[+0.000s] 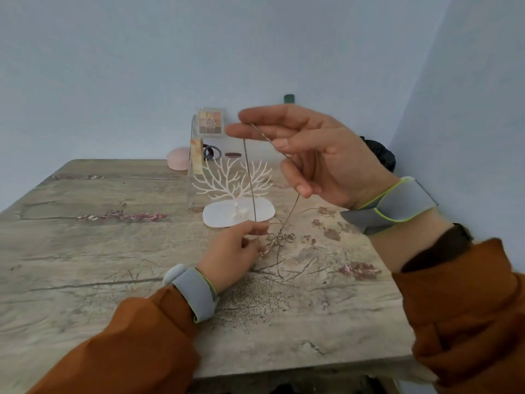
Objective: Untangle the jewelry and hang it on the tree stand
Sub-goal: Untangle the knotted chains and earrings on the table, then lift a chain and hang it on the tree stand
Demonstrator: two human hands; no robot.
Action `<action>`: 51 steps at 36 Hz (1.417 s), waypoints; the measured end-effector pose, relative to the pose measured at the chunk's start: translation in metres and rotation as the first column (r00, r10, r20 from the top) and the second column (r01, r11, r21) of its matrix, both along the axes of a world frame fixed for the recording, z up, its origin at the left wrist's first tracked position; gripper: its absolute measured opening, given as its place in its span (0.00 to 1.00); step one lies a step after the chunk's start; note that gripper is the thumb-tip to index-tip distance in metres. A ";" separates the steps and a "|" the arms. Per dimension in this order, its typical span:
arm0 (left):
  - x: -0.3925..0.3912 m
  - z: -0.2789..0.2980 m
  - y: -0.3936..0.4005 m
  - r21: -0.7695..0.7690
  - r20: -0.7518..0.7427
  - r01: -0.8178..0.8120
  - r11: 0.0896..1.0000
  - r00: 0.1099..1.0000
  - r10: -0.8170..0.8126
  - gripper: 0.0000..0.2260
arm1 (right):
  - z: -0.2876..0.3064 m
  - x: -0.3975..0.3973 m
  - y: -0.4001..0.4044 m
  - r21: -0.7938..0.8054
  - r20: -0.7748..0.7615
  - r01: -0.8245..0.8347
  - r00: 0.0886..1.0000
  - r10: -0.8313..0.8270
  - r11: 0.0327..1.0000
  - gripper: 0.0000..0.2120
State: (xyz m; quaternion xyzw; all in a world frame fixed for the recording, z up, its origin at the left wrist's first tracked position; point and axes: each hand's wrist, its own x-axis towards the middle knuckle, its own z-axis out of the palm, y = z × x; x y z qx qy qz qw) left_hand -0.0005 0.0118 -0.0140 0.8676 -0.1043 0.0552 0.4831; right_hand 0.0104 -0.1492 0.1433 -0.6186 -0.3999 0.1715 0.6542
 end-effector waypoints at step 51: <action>-0.013 0.059 0.033 -0.153 0.082 -0.059 0.986 0.994 0.072 0.08 | 0.038 0.022 0.029 0.005 0.189 0.377 0.909 -0.371 0.926 0.08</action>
